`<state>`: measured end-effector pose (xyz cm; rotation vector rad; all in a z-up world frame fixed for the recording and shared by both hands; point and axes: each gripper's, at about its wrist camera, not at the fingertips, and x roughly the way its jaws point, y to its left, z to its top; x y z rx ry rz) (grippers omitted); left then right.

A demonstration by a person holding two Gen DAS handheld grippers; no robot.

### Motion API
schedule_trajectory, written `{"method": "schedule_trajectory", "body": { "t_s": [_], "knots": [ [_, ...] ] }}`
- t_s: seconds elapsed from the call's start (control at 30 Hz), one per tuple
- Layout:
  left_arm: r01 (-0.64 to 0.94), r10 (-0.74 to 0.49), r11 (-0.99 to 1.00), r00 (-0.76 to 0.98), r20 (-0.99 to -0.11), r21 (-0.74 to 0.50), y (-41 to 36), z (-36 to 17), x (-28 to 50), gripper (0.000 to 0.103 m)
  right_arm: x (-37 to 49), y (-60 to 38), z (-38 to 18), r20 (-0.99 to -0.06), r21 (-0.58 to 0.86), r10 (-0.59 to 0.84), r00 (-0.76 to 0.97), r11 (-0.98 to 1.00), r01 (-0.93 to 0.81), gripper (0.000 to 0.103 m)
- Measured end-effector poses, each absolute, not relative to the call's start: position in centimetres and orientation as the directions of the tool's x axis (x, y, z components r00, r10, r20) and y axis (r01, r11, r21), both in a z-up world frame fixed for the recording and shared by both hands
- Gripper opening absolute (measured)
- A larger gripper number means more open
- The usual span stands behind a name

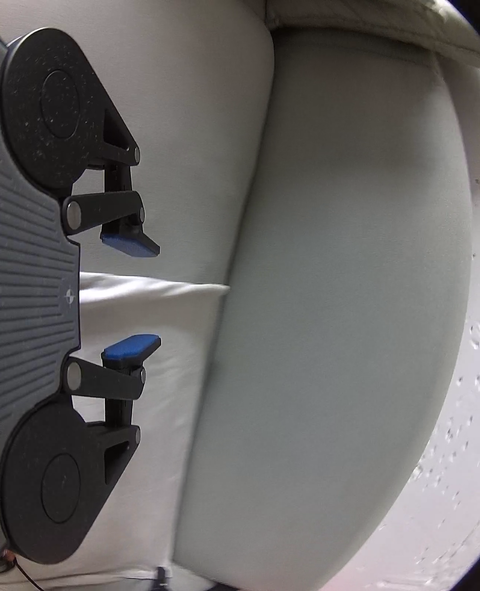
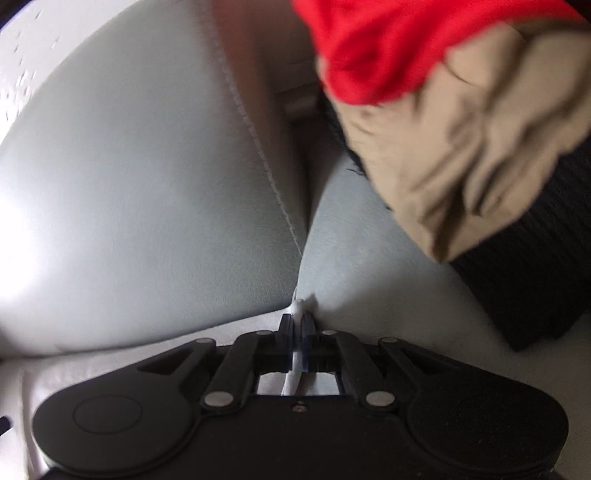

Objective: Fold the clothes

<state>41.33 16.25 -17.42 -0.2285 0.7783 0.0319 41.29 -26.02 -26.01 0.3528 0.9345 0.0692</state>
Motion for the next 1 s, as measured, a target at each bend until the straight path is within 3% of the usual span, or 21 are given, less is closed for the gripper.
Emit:
{"method": "schedule_trajectory", "body": {
  "t_s": [0.07, 0.2, 0.37, 0.47, 0.67, 0.8, 1.0],
  "knots": [
    [-0.134, -0.075, 0.962, 0.707, -0.703, -0.237, 17.4, -18.0, 43.6, 0.046, 40.8, -26.1, -26.3, -0.775, 0.340, 0.223, 0.591, 0.936, 0.092, 0.002],
    [-0.143, -0.160, 0.931, 0.668, -0.727, -0.337, 18.8, -19.4, 46.7, 0.028, 39.9, -25.7, -26.7, -0.778, 0.346, 0.235, 0.582, 0.935, 0.084, 0.002],
    [-0.115, -0.175, 0.939, 0.649, -0.740, -0.323, 18.7, -20.0, 48.4, 0.028, 38.4, -25.1, -26.9, -0.773, 0.354, 0.244, 0.586, 0.932, 0.078, 0.002],
    [-0.111, -0.136, 0.958, 0.637, -0.759, -0.264, 18.1, -20.0, 48.9, 0.002, 37.1, -24.4, -26.6, -0.764, 0.339, 0.236, 0.600, 0.939, 0.062, 0.002],
    [-0.074, -0.073, 0.981, 0.713, -0.697, -0.178, 16.5, -17.1, 46.4, 0.002, 34.5, -22.9, -26.1, -0.746, 0.308, 0.222, 0.627, 0.951, 0.030, 0.003],
    [-0.044, -0.051, 0.990, 0.775, -0.629, -0.134, 15.6, -13.3, 42.8, 0.002, 30.6, -22.3, -23.3, -0.686, 0.312, 0.230, 0.690, 0.950, -0.006, 0.003],
    [-0.037, -0.058, 0.985, 0.847, -0.528, -0.168, 16.0, -6.7, 35.9, 0.002, 22.8, -22.3, -18.1, -0.600, 0.326, 0.241, 0.763, 0.944, -0.043, 0.003]
  ]
}}
